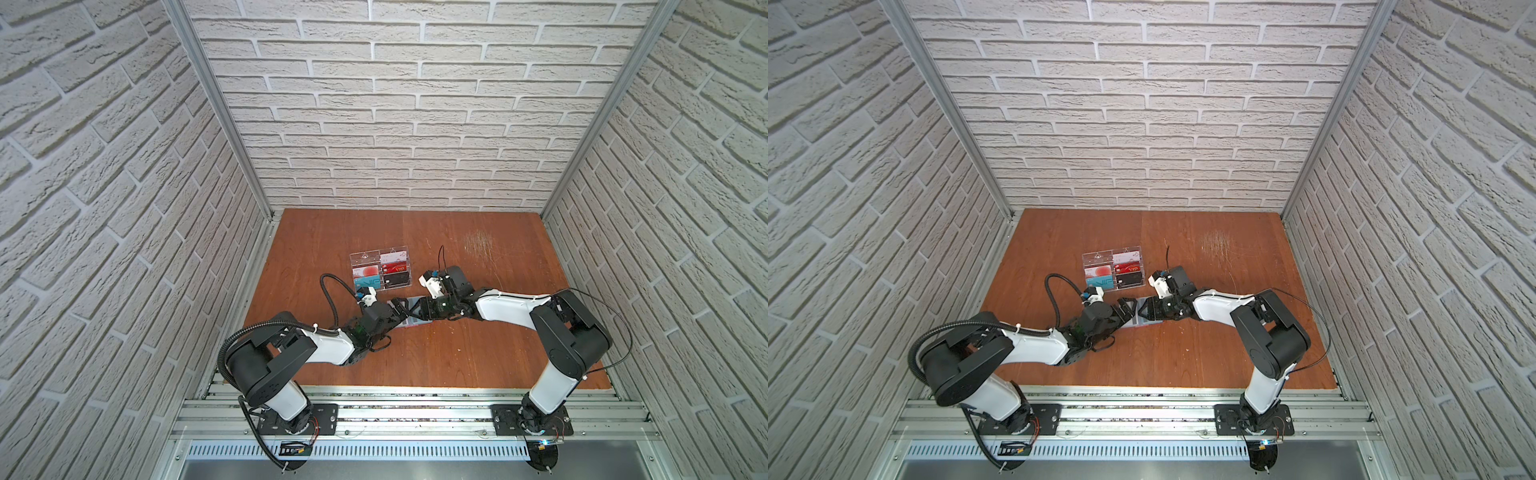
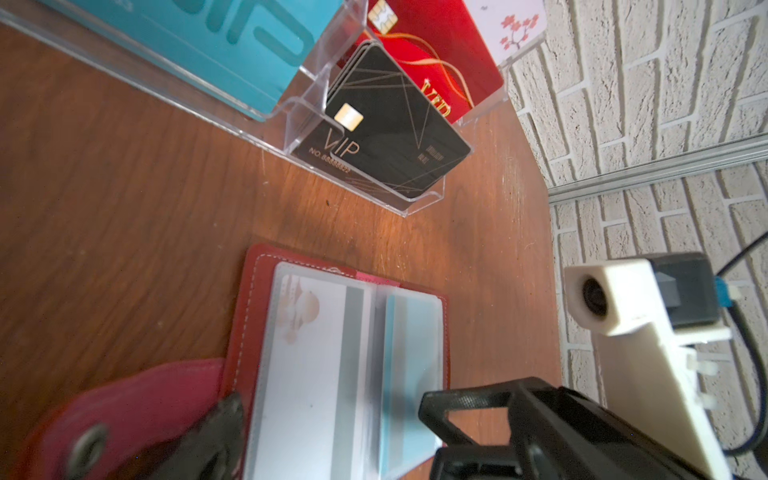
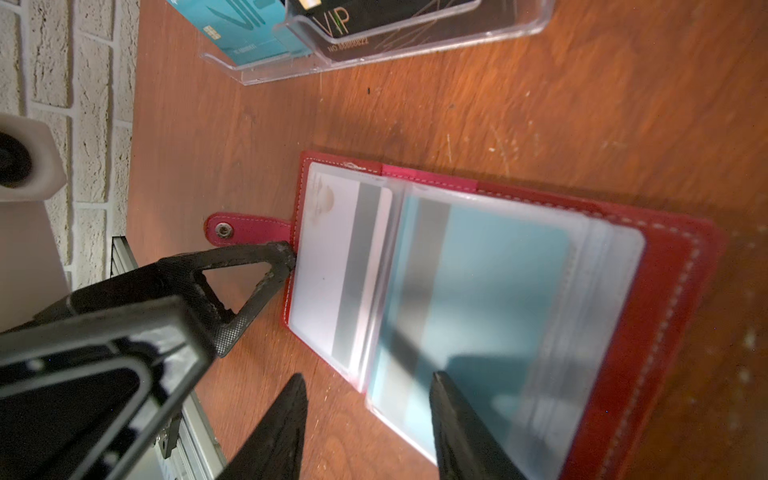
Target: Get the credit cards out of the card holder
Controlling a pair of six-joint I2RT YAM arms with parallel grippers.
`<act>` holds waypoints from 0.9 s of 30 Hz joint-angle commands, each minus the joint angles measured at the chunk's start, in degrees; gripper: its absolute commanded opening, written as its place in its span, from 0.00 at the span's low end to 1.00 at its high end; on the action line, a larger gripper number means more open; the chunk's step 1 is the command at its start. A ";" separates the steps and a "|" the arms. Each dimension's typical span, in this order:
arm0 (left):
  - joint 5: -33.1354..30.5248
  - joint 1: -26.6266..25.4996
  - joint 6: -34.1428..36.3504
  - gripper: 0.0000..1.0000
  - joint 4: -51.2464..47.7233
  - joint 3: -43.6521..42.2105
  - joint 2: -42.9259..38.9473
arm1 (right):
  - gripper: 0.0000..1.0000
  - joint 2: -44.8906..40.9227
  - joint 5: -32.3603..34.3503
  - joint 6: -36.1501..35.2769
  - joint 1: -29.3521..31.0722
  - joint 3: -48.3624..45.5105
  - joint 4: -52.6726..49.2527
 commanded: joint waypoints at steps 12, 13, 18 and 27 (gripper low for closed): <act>0.73 -0.49 -1.64 0.98 -2.09 -2.29 2.64 | 0.50 -0.19 1.34 0.89 -3.36 -0.04 -1.74; 0.75 -0.52 -1.73 0.98 -2.08 -2.37 2.59 | 0.50 -0.04 1.18 0.89 -3.35 -0.01 -1.71; 0.78 -0.51 -1.64 0.98 -2.67 -2.38 1.90 | 0.50 0.96 0.01 1.48 -3.33 0.01 -0.62; 0.71 -0.57 -2.26 0.98 -2.44 -3.08 1.64 | 0.50 2.02 -2.71 2.65 -3.24 -0.06 1.31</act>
